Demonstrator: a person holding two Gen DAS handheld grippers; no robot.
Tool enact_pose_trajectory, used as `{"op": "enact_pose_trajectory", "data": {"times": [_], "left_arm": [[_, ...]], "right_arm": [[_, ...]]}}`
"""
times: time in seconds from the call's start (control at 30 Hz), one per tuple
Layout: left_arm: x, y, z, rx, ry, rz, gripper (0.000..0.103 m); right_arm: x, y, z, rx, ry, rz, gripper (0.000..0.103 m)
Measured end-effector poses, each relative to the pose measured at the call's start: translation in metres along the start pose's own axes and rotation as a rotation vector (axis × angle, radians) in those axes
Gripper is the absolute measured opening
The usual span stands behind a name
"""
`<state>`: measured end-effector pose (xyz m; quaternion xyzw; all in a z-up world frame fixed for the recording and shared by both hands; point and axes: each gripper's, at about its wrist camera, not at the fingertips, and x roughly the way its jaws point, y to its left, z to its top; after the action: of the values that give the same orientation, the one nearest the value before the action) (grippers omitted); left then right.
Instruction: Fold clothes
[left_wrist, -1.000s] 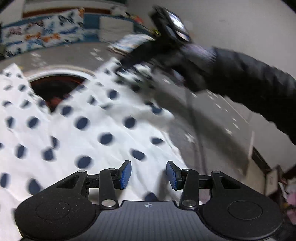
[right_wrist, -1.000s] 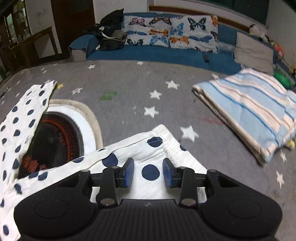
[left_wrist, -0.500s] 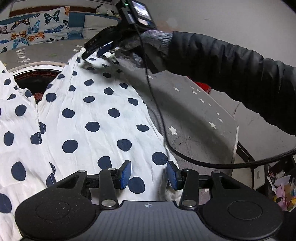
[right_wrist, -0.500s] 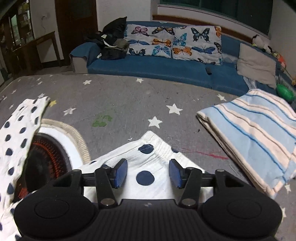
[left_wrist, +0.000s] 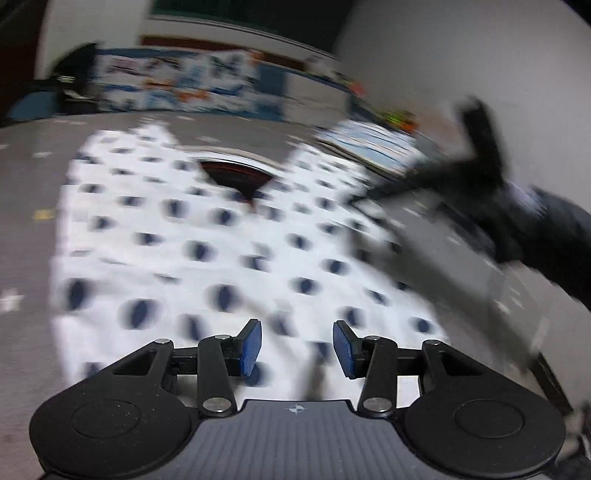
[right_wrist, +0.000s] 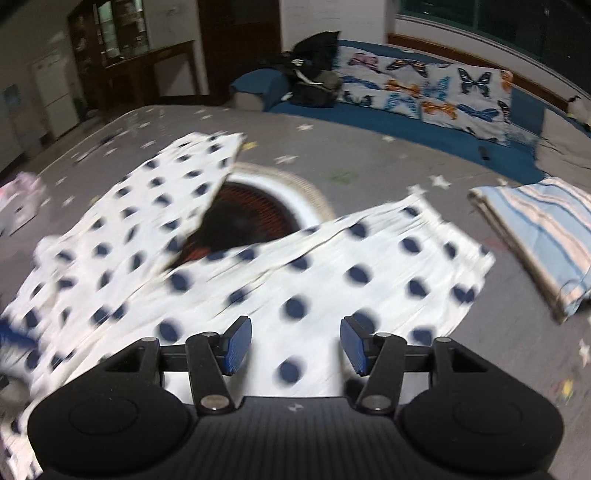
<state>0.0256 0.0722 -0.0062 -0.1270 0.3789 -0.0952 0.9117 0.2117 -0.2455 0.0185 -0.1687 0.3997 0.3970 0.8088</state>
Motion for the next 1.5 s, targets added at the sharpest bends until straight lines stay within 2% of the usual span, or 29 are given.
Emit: {"op": "enact_pose_trajectory", "data": {"times": [0.13, 0.23, 0.3, 0.5, 0.63, 0.87, 1.03, 1.23, 1.37, 1.5], "left_arm": [[-0.004, 0.026, 0.008, -0.065, -0.041, 0.119, 0.044], [-0.008, 0.045, 0.004, -0.13, -0.04, 0.166, 0.043], [-0.013, 0.051, -0.003, -0.132, -0.045, 0.196, 0.037], [-0.034, 0.053, -0.017, -0.138, -0.061, 0.26, 0.037], [-0.043, 0.047, -0.021, -0.123, -0.081, 0.313, 0.04], [-0.054, 0.039, -0.034, -0.118, -0.081, 0.346, 0.045], [-0.057, 0.036, -0.046, -0.115, -0.061, 0.35, 0.045], [-0.061, 0.031, -0.059, -0.104, -0.048, 0.377, 0.045], [-0.066, 0.028, -0.066, -0.08, -0.039, 0.398, 0.044], [-0.069, 0.025, -0.07, -0.062, -0.029, 0.415, 0.044]], "right_arm": [[-0.011, 0.019, -0.022, -0.007, -0.006, 0.022, 0.056], [-0.015, 0.027, -0.036, -0.004, -0.002, 0.023, 0.056], [-0.017, 0.028, -0.044, -0.002, 0.006, 0.017, 0.058], [-0.027, 0.036, -0.059, -0.047, 0.005, -0.022, 0.059], [-0.044, 0.057, -0.06, -0.09, -0.027, 0.035, 0.059], [-0.068, 0.116, -0.073, -0.202, -0.055, 0.178, 0.063], [-0.069, 0.152, -0.091, -0.261, -0.032, 0.265, 0.063], [-0.065, 0.168, -0.116, -0.289, 0.027, 0.287, 0.063], [-0.073, 0.168, -0.123, -0.277, 0.037, 0.3, 0.064], [-0.079, 0.173, -0.133, -0.313, 0.045, 0.301, 0.068]]}}
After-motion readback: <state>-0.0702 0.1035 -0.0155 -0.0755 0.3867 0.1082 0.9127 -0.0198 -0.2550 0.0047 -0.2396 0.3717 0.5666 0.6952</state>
